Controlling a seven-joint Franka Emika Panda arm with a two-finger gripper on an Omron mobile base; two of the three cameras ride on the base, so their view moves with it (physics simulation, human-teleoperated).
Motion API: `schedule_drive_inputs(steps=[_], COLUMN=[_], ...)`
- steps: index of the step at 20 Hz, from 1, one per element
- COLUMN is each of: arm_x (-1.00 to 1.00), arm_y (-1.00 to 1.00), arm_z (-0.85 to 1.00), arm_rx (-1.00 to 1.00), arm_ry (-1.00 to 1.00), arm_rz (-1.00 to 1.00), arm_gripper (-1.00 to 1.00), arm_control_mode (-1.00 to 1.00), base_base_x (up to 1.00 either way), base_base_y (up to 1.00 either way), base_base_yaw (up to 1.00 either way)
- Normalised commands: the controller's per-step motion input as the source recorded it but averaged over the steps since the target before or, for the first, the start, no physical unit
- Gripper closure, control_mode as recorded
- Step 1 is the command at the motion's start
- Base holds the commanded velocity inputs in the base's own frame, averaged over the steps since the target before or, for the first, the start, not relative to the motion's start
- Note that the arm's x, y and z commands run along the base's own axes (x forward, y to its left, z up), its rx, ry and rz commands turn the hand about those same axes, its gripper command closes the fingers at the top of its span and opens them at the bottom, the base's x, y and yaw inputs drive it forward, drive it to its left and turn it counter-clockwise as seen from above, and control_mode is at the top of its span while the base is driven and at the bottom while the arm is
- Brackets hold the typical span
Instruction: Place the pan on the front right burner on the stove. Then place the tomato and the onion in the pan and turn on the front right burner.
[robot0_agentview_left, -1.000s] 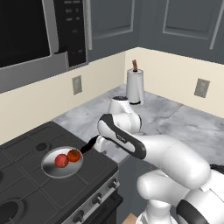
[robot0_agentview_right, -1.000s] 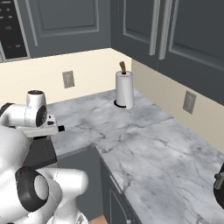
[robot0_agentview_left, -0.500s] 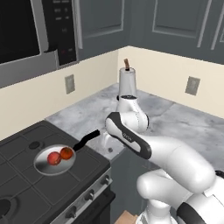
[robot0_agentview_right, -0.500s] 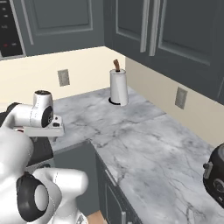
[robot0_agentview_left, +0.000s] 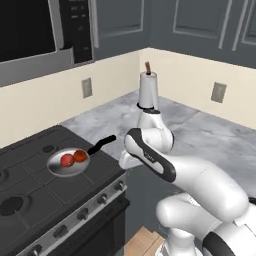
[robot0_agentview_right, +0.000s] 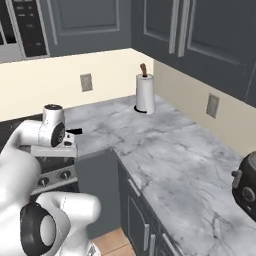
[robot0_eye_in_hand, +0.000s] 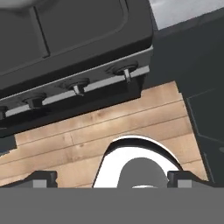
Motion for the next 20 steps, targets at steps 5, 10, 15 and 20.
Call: schedule_drive_inputs(steps=[5, 10, 15, 20], arm_x=[0.00, 0.00, 0.00, 0.00], arm_y=[0.00, 0.00, 0.00, 0.00], arm_z=[0.00, 0.00, 0.00, 0.00], arm_rx=[0.00, 0.00, 0.00, 0.00], arm_ry=[0.00, 0.00, 0.00, 0.00], arm_rz=[0.00, 0.00, 0.00, 0.00], arm_gripper=[-1.00, -1.00, -1.00, -1.00], arm_control_mode=[1.00, 1.00, 1.00, 1.00], base_base_x=[-0.02, 0.00, 0.10, 0.07], base_base_y=[0.52, 0.38, 0.61, 0.84], base_base_yaw=[0.46, 0.48, 0.29, 0.01])
